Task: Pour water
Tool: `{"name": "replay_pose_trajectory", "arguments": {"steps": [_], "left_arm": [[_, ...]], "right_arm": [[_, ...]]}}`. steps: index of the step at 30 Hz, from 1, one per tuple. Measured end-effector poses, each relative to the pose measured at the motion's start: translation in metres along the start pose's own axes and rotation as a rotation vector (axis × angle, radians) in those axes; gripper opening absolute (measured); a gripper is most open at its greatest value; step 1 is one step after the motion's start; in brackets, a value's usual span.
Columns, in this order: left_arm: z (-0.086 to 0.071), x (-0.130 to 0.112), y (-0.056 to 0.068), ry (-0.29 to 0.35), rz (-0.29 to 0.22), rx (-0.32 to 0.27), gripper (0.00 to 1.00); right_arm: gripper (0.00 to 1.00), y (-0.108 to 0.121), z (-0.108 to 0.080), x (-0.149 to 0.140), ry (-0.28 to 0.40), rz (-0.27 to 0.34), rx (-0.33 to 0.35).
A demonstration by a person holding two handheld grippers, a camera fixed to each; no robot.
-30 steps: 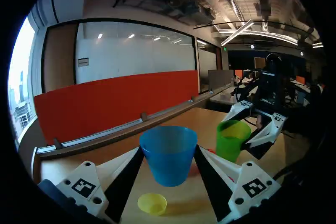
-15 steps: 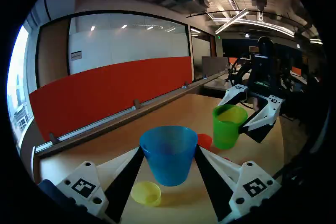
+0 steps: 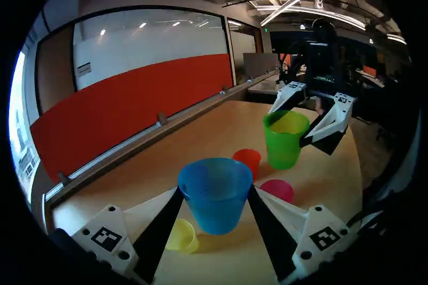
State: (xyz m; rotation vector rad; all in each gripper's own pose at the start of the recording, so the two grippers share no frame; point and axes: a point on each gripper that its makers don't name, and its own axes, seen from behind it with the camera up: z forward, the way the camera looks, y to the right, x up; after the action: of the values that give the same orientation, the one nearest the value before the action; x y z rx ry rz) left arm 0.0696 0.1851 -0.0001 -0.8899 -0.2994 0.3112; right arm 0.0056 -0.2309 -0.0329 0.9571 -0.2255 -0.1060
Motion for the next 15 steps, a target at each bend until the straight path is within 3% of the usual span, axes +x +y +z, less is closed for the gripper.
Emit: {"name": "replay_pose_trajectory", "arguments": {"steps": [15], "left_arm": [[0.007,-0.036,0.016,-0.104,0.029,-0.051,0.86]], "right_arm": [[0.93,0.0,-0.013,-0.034,-0.106,-0.018,0.009]]}}
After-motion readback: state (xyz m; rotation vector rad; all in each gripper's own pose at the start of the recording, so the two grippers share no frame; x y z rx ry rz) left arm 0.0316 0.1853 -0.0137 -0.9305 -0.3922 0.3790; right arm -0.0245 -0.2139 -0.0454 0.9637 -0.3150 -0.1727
